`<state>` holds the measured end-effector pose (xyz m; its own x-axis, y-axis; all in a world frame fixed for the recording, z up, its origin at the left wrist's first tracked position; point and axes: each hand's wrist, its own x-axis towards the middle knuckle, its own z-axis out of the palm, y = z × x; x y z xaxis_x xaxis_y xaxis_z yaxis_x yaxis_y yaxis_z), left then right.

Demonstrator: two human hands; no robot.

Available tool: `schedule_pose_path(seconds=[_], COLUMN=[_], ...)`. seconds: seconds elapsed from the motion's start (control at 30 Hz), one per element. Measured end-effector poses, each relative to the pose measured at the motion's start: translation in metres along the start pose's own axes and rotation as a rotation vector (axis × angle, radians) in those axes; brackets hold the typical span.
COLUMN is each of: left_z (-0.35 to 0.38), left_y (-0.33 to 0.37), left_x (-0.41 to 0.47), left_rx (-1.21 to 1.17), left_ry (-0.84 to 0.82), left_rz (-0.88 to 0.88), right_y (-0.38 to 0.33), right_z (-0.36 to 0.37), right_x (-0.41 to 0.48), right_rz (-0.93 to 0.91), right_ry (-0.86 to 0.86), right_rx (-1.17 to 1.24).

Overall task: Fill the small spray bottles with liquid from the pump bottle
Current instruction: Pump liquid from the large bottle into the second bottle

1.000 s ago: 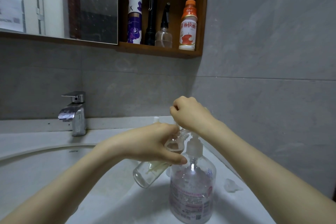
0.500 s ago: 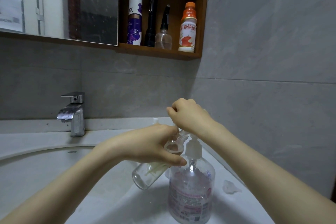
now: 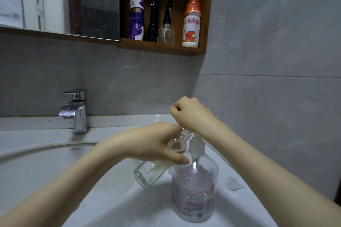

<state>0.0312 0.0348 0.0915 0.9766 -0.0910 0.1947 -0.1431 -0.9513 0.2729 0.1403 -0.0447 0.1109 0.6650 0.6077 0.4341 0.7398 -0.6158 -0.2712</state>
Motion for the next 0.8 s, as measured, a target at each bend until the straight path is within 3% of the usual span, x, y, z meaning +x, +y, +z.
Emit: schedule_pose_path(seconds=[0.8], left_z=[-0.0064], left_y=[0.0019], left_x=[-0.0007], left_rx=[0.009], left_ry=[0.026], left_rz=[0.010], right_y=[-0.0012], right_z=[-0.0076], right_x=[0.0039], right_rz=[-0.030], right_ry=[0.039], right_rx=[-0.007])
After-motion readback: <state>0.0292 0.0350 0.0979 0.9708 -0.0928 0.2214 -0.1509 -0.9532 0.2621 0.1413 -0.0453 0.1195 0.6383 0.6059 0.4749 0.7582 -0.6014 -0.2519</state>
